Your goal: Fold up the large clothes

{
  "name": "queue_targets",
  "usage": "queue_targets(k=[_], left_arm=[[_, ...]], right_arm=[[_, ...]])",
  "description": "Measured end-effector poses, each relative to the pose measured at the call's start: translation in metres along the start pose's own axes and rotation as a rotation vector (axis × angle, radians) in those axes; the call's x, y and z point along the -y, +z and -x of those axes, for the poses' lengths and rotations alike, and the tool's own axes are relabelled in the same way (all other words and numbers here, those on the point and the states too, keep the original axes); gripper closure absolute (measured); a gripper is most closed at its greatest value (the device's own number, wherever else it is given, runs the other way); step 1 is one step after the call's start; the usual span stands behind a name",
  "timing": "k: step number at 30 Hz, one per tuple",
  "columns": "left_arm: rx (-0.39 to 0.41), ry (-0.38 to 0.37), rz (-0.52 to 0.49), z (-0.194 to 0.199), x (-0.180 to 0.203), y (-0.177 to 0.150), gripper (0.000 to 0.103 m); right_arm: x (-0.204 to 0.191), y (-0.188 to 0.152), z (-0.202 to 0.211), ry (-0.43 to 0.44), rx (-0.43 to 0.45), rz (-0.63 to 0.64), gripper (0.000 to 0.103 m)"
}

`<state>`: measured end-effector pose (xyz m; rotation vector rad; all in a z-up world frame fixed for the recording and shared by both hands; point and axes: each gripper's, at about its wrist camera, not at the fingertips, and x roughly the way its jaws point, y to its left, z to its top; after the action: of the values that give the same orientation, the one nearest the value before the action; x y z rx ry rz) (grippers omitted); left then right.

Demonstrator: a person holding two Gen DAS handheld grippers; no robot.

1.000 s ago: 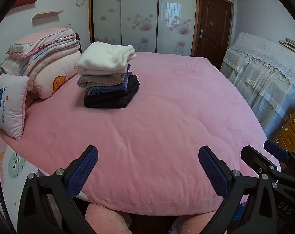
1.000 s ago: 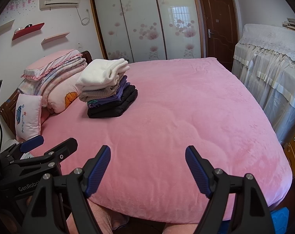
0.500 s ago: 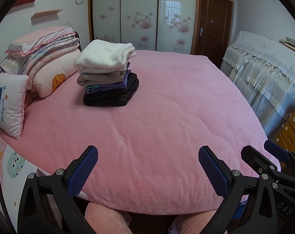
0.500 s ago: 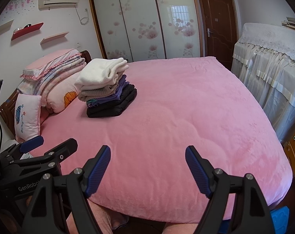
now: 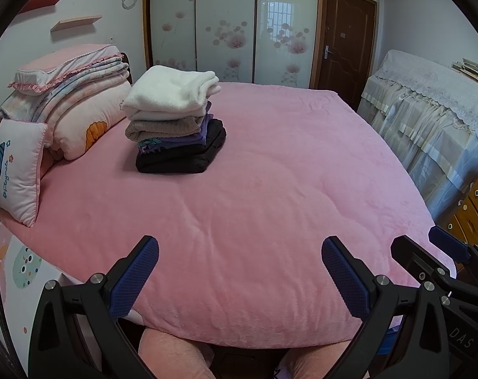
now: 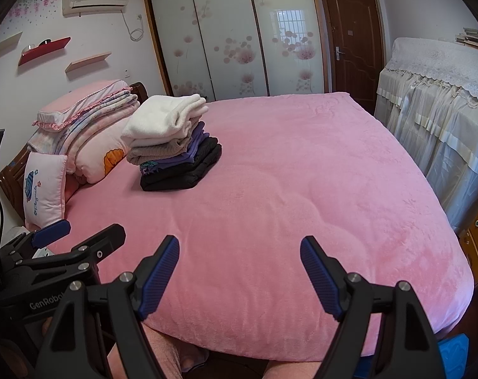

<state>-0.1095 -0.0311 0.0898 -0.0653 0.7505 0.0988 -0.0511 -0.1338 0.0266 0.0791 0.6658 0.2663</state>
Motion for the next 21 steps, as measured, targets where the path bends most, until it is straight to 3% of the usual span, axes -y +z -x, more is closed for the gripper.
queue_targets(k=[21], left_arm=[[-0.011, 0.004, 0.003, 0.0, 0.0036, -0.0006, 0.001]], right_arm=[[-0.0027, 0.0005, 0.0004, -0.002, -0.001, 0.001, 0.024]])
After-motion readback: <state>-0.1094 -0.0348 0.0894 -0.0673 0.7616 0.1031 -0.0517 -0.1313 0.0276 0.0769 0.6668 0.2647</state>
